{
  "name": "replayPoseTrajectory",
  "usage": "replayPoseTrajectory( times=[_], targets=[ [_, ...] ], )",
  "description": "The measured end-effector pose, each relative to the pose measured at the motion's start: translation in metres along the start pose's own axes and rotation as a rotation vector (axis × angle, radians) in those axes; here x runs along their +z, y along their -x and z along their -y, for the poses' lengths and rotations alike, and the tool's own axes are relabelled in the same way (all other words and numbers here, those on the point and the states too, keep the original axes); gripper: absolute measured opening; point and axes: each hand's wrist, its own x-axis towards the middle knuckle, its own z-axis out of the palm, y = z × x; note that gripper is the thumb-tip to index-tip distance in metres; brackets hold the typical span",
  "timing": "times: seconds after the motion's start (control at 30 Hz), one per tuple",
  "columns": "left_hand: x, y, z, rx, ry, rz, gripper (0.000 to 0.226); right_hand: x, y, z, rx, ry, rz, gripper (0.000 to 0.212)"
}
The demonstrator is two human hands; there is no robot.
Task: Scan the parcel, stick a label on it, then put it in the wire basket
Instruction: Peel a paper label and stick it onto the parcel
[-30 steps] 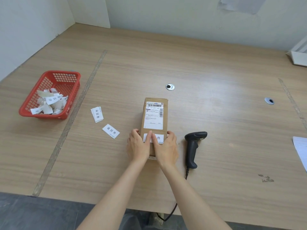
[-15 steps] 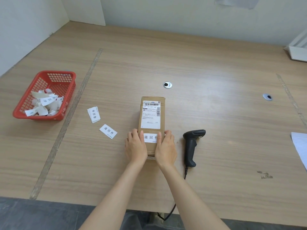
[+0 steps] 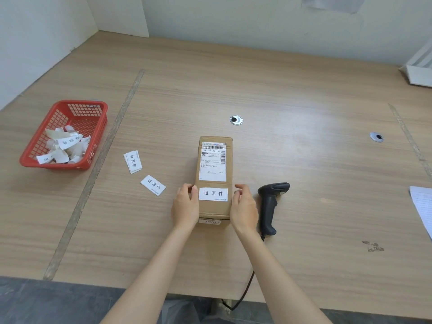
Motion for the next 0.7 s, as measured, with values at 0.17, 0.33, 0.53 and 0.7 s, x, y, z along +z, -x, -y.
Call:
replayPoseTrajectory(
  times=[0.17,0.33,0.53,0.7],
  targets=[
    [-0.017,0.000,0.011,0.024,-0.003,0.053,0.026,-0.013,0.010,-0.009,-0.084,-0.044,0.030,0.039],
    [-0.030,0.006,0.012,0.223,-0.080,0.260,0.076,-0.020,0.016,-0.009,-0.222,-0.083,0.245,0.059],
    [-0.037,0.012,0.003,0.393,-0.214,0.482,0.103,-0.025,0.022,-0.005,-0.338,0.031,0.393,0.079],
    [-0.035,0.013,0.004,0.414,-0.292,0.540,0.112,-0.025,0.022,-0.010,-0.403,0.108,0.459,0.091]
  ],
)
